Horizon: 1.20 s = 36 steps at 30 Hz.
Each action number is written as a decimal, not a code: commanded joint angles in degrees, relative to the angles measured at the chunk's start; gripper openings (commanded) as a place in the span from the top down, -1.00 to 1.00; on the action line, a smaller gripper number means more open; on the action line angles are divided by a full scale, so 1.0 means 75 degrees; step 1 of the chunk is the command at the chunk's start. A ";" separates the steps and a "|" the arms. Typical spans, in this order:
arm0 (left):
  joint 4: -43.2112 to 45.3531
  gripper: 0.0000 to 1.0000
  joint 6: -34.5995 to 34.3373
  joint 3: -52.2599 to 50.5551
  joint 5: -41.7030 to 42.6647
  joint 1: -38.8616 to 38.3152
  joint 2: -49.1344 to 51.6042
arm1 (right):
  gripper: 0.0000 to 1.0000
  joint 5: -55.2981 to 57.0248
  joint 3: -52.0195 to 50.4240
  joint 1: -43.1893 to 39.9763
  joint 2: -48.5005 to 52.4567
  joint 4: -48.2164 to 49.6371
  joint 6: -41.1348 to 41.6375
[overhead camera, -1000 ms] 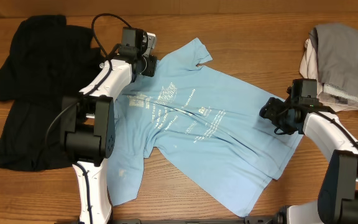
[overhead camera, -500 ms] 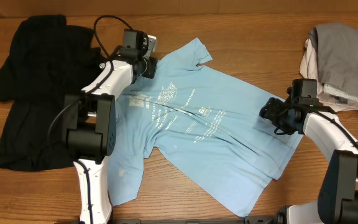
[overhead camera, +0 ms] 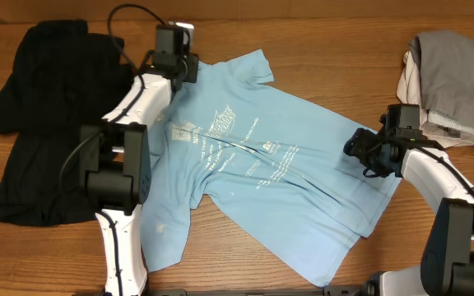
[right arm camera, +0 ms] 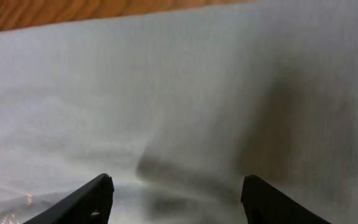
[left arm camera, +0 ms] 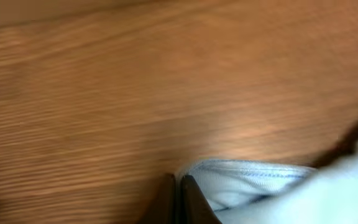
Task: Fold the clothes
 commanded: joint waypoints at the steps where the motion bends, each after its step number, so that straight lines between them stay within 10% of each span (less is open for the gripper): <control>1: 0.0023 0.92 -0.0443 0.0227 -0.0326 0.0484 0.0032 | -0.41 -0.0032 0.0163 -0.0012 0.0026 0.0248 0.0003; 36: -0.0889 0.92 -0.0822 0.0224 -0.0321 0.1600 0.0035 | -0.40 0.0501 0.1909 -0.0017 0.3086 0.1594 -0.0740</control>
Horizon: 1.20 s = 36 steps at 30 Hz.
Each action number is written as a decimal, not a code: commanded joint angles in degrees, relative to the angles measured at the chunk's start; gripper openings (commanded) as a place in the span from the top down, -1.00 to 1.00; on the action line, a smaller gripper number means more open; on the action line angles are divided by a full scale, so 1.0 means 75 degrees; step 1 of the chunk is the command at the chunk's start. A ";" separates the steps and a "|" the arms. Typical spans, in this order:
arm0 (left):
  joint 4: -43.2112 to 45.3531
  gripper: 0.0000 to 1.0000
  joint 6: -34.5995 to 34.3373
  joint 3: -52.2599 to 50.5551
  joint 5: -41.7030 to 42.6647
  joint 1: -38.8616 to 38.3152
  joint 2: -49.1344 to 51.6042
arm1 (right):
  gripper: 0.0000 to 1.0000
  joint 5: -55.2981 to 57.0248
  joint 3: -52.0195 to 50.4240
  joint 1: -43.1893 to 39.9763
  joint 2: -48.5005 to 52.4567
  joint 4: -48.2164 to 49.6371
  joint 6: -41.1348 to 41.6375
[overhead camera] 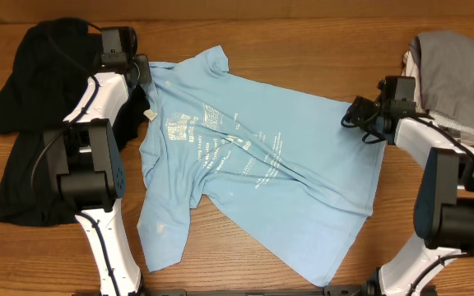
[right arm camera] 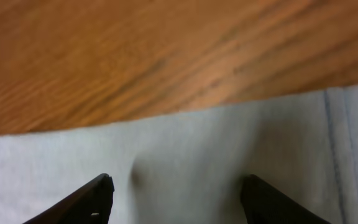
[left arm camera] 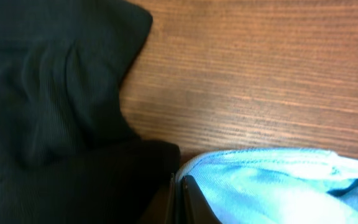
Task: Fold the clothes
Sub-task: 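Stretch the T-shirt's top edge apart, left gripper left, right gripper right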
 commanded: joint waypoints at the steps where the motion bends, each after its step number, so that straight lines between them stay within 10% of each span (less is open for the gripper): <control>1: -0.0111 0.92 -0.0102 0.0207 -0.0108 0.0085 0.0035 | -0.40 0.0067 0.0020 -0.0017 0.0898 -0.0050 -0.0052; 36: -0.1294 0.64 -0.0315 0.0207 0.0635 0.0055 0.0035 | -0.40 0.0012 0.2739 -0.0006 0.2932 0.1303 -0.0440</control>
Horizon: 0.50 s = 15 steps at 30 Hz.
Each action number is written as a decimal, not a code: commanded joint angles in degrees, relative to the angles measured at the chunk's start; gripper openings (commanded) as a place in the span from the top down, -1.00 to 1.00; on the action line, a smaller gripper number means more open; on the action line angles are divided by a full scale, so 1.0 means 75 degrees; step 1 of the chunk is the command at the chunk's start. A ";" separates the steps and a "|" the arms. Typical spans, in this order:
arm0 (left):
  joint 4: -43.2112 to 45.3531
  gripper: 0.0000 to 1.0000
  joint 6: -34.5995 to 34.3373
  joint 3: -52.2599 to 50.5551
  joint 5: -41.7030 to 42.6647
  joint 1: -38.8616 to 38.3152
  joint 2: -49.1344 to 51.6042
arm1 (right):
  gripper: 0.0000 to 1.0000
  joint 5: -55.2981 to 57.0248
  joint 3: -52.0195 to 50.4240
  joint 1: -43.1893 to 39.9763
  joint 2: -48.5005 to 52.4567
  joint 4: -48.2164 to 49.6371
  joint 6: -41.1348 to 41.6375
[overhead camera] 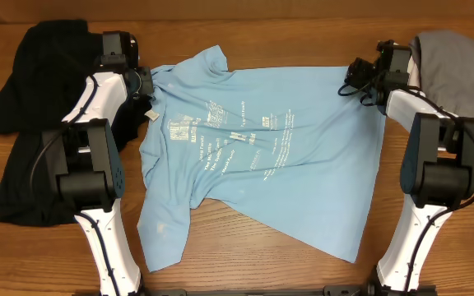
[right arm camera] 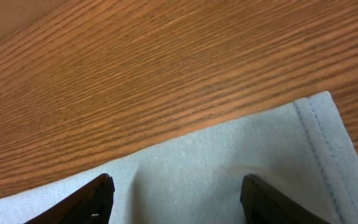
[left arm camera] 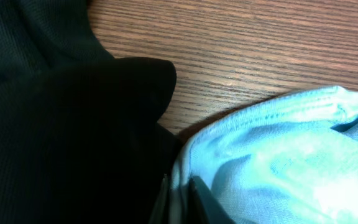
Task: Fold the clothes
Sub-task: 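Stretch the T-shirt's top edge apart, left gripper left, right gripper right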
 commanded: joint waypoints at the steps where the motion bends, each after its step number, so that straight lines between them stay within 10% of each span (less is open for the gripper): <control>1: -0.0035 0.60 -0.0169 0.0178 0.0099 0.0026 0.0035 | -0.40 -0.0087 0.0055 -0.0015 0.0539 -0.0187 -0.0181; 11: 0.0079 0.35 -0.0160 0.0192 0.0096 0.0026 0.0006 | -0.43 0.0020 0.1282 -0.0061 0.0536 -0.1556 -0.0440; 15: -0.0119 0.04 0.0140 0.0458 0.0289 0.0000 -0.0114 | -0.74 -0.0149 0.2235 -0.0061 0.0536 -0.3010 -0.0833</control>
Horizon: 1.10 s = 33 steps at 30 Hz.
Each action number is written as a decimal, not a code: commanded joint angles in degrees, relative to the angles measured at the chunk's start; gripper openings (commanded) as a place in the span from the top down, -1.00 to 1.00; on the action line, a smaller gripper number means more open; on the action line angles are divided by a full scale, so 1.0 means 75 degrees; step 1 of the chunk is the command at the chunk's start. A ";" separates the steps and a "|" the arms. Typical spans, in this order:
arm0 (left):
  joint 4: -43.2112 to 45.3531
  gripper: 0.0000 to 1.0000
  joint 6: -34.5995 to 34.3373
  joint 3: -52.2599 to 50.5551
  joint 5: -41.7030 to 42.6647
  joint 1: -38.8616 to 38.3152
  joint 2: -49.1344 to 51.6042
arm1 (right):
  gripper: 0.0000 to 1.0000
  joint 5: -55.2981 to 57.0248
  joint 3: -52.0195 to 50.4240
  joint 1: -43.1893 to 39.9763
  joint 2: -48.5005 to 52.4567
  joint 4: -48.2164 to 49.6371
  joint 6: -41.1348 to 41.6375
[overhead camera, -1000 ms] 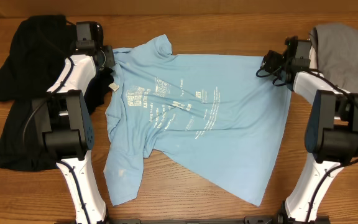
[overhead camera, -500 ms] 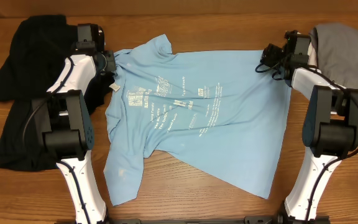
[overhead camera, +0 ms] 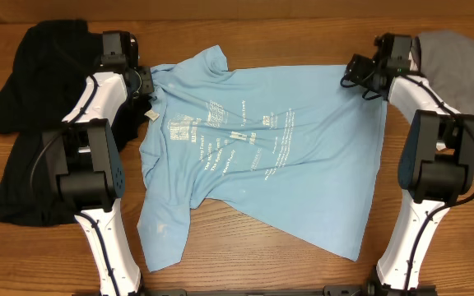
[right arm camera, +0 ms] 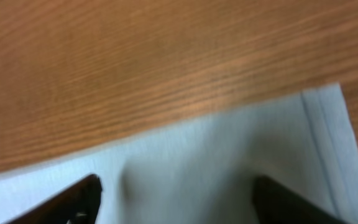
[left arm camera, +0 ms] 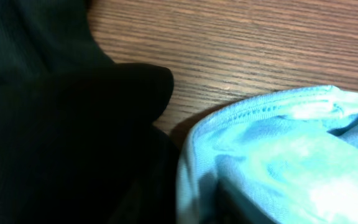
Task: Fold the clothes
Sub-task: 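Stretch the T-shirt's top edge apart, left gripper left, right gripper right, then release the top edge and move both grippers to the shirt's bottom corners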
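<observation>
A light blue T-shirt (overhead camera: 253,148) with white print lies spread on the wooden table (overhead camera: 303,29). My left gripper (overhead camera: 144,82) is at its upper left corner, beside a black garment. In the left wrist view the jaws (left arm camera: 194,208) stand slightly parted around the shirt's hemmed edge (left arm camera: 272,109), open. At the shirt's upper right corner sits my right gripper (overhead camera: 354,76). Its fingers (right arm camera: 82,193) stand wide apart over the pale cloth (right arm camera: 216,162), open and gripping nothing.
A pile of black clothes (overhead camera: 39,123) covers the table's left side and touches the shirt's left edge (left arm camera: 61,124). Grey and white clothes (overhead camera: 459,66) are heaped at the back right. Bare wood (right arm camera: 166,56) lies beyond the shirt's top edge.
My left gripper's jaws, shut on the shirt's edge before, now stand parted around it. The right gripper sits slightly farther back and right. The shirt's lower right side lies a little flatter.
The shirt first lay slanted, my left gripper shut on its top edge mid-table and the right gripper on its right side. Then the left corner was by the black pile. Then the right corner was far right, the shirt spread wide. Now the left jaws are parted.
</observation>
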 commanded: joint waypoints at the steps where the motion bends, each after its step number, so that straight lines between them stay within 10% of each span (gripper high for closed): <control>1: -0.0195 -0.04 0.0370 0.0533 0.0344 -0.0029 -0.0149 | -0.78 -0.0087 0.0848 -0.0058 0.0201 -0.0813 -0.0306; 18: -0.4051 -0.69 0.0326 0.3911 0.0294 -0.0612 -0.0414 | -1.00 -0.0784 0.4497 -0.0050 -0.0192 -0.6073 0.0245; 33: -0.6956 -0.90 -0.0236 0.5455 0.0219 -0.1448 -0.3177 | -1.00 -0.0638 0.4578 -0.0050 -0.4223 -0.9189 0.1014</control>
